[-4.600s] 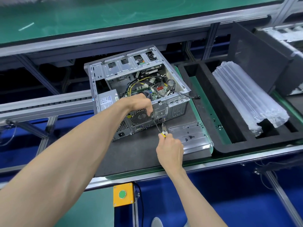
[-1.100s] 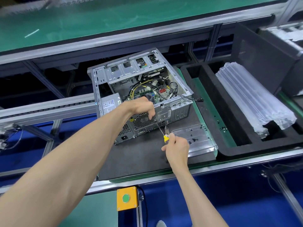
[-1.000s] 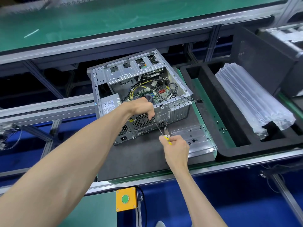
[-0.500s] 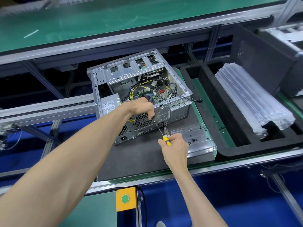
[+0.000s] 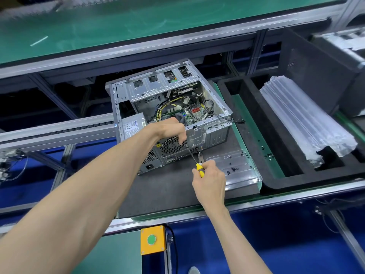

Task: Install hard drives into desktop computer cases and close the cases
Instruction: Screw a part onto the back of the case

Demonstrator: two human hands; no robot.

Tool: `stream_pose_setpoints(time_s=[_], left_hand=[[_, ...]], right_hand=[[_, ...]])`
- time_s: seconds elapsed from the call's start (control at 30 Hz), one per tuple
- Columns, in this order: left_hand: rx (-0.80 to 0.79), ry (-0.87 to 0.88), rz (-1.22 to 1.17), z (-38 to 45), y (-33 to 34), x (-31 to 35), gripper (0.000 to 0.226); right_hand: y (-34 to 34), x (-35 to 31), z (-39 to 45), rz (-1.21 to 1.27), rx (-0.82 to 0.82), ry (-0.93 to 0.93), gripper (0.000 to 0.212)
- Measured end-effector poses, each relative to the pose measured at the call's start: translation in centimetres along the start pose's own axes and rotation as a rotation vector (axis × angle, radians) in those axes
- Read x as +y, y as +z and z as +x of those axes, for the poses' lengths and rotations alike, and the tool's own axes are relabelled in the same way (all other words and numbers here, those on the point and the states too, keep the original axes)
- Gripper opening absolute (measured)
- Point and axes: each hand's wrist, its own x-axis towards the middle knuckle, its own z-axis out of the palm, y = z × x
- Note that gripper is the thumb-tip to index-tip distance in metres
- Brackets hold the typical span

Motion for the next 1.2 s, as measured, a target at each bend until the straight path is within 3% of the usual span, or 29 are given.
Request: stream_pose_setpoints(time_s=[0.1, 0.23, 0.27, 0.33, 0.43, 0.5, 0.57, 0.7, 0.77, 0.9, 1.03, 1.2], left_hand=[[0.005, -0.002, -0.005, 0.2, 0.0, -0.1, 0.036], [-0.004, -0.001, -0.012, 0.4, 0.0, -0.2, 0.034], [-0.005, -0.001, -0.012, 0.3, 0.0, -0.1, 0.031], [0.003, -0.001, -0.008, 0.2, 0.0, -0.1, 0.024], [-0.001, 0.003, -0.006, 0.2, 0.1, 0.0, 0.02], [-0.006, 0.011, -0.006, 0.2, 0.1, 0.0, 0.02], [0.0, 0.012, -0.008, 0.3, 0.0, 0.0, 0.023], [-0.016, 0.012, -0.012, 0.2, 0.1, 0.0, 0.021], [-0.015, 0.017, 0.0, 0.3, 0.1, 0.1, 0.024], [0.011, 0.013, -0.018, 0.4, 0.2, 0.0, 0.027], [0.029, 0.031, -0.024, -0.1, 0.4, 0.0, 0.015], [0.054, 0.04, -0.004, -0.5, 0.5, 0.2, 0.025]], right_hand=[[0.3, 0.2, 0.1, -0.044, 0.021, -0.025, 0.018], [-0.3, 0.0, 1.1, 0.73, -0.174, 0.526, 0.023], [-0.4, -0.1, 1.2, 0.801, -0.206, 0.584, 0.028], [-0.5, -0.5, 1.1, 0.617, -0.195, 0.47, 0.033], [-0.3, -0.5, 0.9, -0.142, -0.106, 0.002, 0.026], [-0.3, -0.4, 0.8, -0.323, -0.069, -0.158, 0.028], [-0.2, -0.2, 1.1, -0.184, -0.104, -0.092, 0.029], [-0.4, 0.1, 2.2, 0.552, -0.237, 0.428, 0.037], [-0.7, 0.0, 2.0, 0.689, -0.267, 0.543, 0.03], [-0.1, -0.3, 1.4, 0.296, -0.213, 0.301, 0.041], [0.7, 0.2, -0.5, -0.134, -0.224, 0.196, 0.033], [2.0, 0.5, -1.3, -0.13, -0.306, 0.225, 0.033]])
